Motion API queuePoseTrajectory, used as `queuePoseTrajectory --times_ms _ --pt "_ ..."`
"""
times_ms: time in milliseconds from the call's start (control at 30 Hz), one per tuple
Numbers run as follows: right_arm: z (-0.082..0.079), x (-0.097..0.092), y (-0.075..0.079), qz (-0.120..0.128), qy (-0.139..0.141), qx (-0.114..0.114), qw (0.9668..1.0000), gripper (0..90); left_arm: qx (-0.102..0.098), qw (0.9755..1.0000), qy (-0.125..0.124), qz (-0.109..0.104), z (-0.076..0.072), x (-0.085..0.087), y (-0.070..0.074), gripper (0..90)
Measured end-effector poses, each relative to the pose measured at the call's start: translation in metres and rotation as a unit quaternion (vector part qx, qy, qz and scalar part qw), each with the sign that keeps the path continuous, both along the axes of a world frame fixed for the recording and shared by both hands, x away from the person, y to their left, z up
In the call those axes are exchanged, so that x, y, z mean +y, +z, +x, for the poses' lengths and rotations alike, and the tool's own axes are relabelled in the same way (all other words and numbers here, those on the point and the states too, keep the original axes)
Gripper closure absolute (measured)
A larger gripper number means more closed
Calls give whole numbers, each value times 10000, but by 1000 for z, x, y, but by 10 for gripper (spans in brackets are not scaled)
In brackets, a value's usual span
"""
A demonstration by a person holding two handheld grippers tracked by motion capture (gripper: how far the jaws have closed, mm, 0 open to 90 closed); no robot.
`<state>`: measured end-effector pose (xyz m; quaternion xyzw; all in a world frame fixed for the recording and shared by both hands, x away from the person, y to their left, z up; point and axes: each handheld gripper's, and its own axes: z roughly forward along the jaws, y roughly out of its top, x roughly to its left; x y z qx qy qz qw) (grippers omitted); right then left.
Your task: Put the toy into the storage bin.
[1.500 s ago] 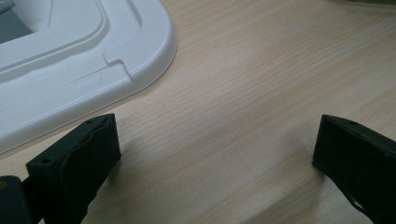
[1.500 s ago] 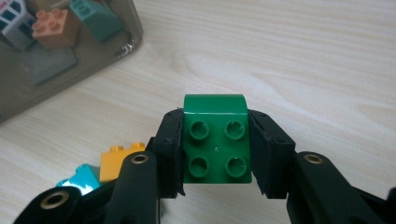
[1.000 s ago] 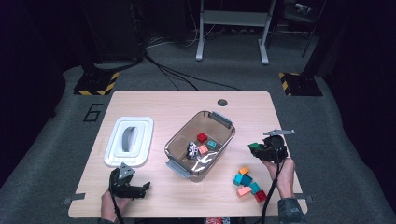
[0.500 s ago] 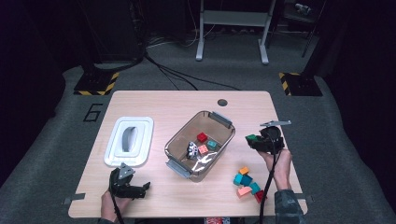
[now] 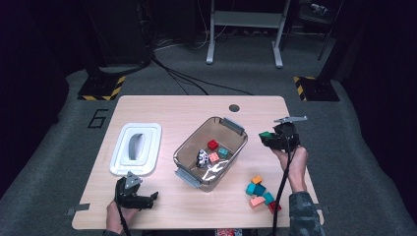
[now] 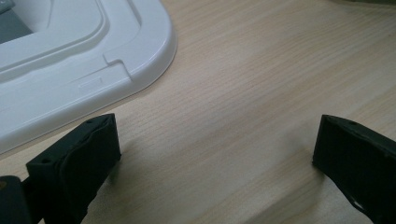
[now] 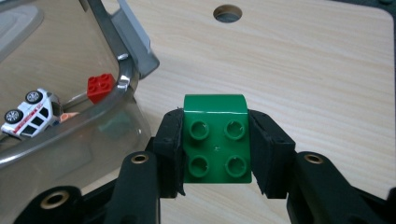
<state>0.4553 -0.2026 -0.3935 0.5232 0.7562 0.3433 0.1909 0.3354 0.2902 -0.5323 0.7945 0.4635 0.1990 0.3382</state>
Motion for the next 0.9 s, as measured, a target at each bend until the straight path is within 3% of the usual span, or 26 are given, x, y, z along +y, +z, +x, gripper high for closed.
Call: queuePoseTrajectory --times_ms 633,900 --pt "9 17 40 -71 168 -468 9987 588 12 10000 -8 -6 0 0 0 5" --pt "12 39 54 -121 409 -520 9977 588 1 10000 2 -2 0 0 0 5"
